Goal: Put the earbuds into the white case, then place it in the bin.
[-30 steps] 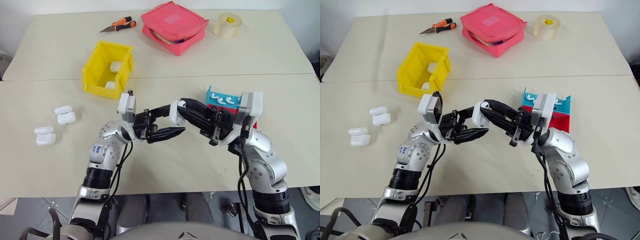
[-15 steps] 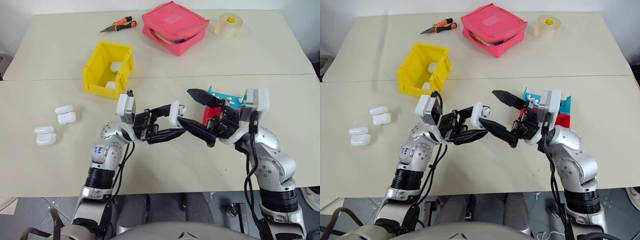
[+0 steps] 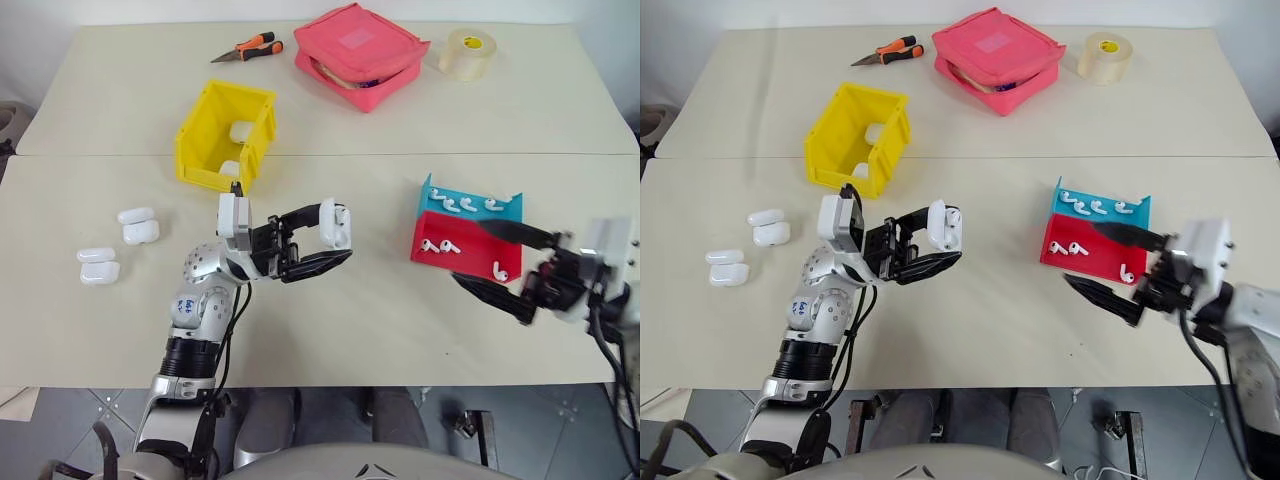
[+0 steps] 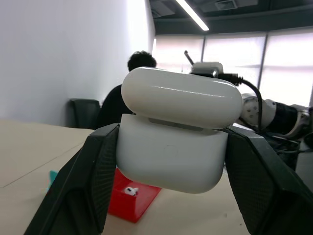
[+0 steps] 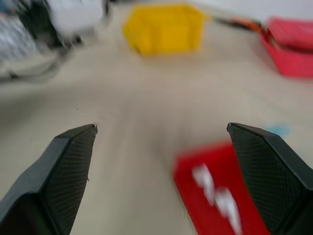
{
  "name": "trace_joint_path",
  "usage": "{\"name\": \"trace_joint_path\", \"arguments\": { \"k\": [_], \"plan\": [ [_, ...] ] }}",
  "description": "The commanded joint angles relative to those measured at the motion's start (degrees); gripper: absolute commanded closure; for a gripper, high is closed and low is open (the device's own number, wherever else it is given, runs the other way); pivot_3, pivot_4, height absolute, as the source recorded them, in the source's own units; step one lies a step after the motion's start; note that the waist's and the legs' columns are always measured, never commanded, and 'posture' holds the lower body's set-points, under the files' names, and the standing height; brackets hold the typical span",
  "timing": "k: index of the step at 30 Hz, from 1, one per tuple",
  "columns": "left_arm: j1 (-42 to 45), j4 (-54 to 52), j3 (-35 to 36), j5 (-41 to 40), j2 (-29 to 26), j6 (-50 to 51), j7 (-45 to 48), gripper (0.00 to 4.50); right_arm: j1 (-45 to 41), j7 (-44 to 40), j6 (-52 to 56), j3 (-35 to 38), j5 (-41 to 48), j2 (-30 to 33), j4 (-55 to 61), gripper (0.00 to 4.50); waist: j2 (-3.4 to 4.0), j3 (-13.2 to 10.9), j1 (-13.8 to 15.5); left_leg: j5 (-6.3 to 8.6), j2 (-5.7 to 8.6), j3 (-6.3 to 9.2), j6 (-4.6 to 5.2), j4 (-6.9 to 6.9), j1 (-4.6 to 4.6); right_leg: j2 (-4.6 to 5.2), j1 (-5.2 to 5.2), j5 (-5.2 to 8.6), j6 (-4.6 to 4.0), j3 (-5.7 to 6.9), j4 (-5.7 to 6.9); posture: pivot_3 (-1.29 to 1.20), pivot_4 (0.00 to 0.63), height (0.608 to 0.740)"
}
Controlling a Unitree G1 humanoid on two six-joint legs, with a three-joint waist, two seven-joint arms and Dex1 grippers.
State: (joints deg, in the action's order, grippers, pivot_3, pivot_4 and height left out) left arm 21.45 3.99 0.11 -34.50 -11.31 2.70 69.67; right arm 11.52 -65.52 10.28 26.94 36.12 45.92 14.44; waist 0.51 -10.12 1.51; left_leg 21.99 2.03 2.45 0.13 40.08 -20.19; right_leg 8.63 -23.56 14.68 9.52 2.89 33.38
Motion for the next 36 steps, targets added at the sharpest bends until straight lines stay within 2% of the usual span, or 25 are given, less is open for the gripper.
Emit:
{"name": "trace_joint_path", "arguments": {
  "k": [1, 5, 10, 17, 22, 29, 36],
  "plan": [
    [-0.95, -2.09, 0.13, 0.17, -0.31, -1.77, 0.00, 1.60, 1.83, -2.90, -5.78, 4.20, -3.52, 1.27, -6.89, 0.03, 0.00, 0.00, -0.06, 0.00, -0.01, 0.00, 0.00, 0.00, 0.01, 0.00, 0.00, 0.00, 0.00, 0.00, 0.00, 0.00, 0.150, 0.740],
    [-1.71, -3.02, -0.16, 0.06, -0.17, -2.11, -0.81, 1.60, 0.22, -3.33, -6.92, 4.11, -5.02, 2.33, -11.75, 0.03, 0.01, 0.00, -0.38, -0.01, -0.06, -0.04, -0.02, 0.00, 0.06, -0.01, 0.00, 0.00, 0.00, -0.02, 0.03, 0.00, 0.150, 0.740],
    [-2.33, -3.67, -0.49, 0.27, 0.51, -2.87, -2.07, 1.60, -6.52, -2.78, -5.14, 1.23, -6.45, 4.81, -14.69, 0.03, 0.02, 0.01, -0.26, -0.02, -0.08, -0.03, -0.04, 0.02, 0.07, -0.01, 0.00, 0.00, 0.00, -0.02, 0.03, 0.00, 0.150, 0.740],
    [-3.06, -4.23, -1.87, 0.67, 2.01, -3.77, -3.61, 1.60, -27.96, 0.04, 11.98, -13.63, -12.01, 12.35, -19.04, 0.03, 0.04, 0.02, -0.10, -0.05, -0.13, 0.13, -0.10, 0.03, 0.01, -0.03, -0.03, 0.01, -0.02, 0.10, 0.02, 0.00, 0.150, 0.740],
    [-3.33, -3.80, -2.77, 1.05, 3.10, -4.76, -3.77, 1.60, -45.91, -1.20, 15.77, -26.29, -21.68, 13.39, -28.53, 0.03, 0.07, 0.00, -0.09, -0.05, -0.03, 0.16, -0.10, 0.05, -0.11, 0.05, -0.09, 0.00, 0.00, 0.09, -0.06, 0.00, 0.150, 0.740],
    [-3.16, -2.77, -3.61, 1.41, 4.81, -6.19, -4.14, 1.60, -61.68, -2.51, 7.14, -39.33, -35.65, 8.92, -43.38, 0.03, 0.08, 0.00, -0.44, -0.04, -0.04, 0.11, -0.10, 0.00, -0.16, 0.03, -0.15, 0.00, 0.00, 0.11, -0.12, 0.00, 0.150, 0.740],
    [-3.31, -2.11, -3.76, 1.62, 5.64, -7.32, -4.41, 1.60, -69.95, -3.35, -4.61, -44.13, -43.10, 3.57, -59.49, 0.03, 0.08, -0.01, -0.61, -0.05, -0.04, 0.08, -0.10, 0.00, -0.16, 0.03, -0.17, -0.01, 0.02, 0.11, -0.11, 0.00, 0.150, 0.740]
  ]
}}
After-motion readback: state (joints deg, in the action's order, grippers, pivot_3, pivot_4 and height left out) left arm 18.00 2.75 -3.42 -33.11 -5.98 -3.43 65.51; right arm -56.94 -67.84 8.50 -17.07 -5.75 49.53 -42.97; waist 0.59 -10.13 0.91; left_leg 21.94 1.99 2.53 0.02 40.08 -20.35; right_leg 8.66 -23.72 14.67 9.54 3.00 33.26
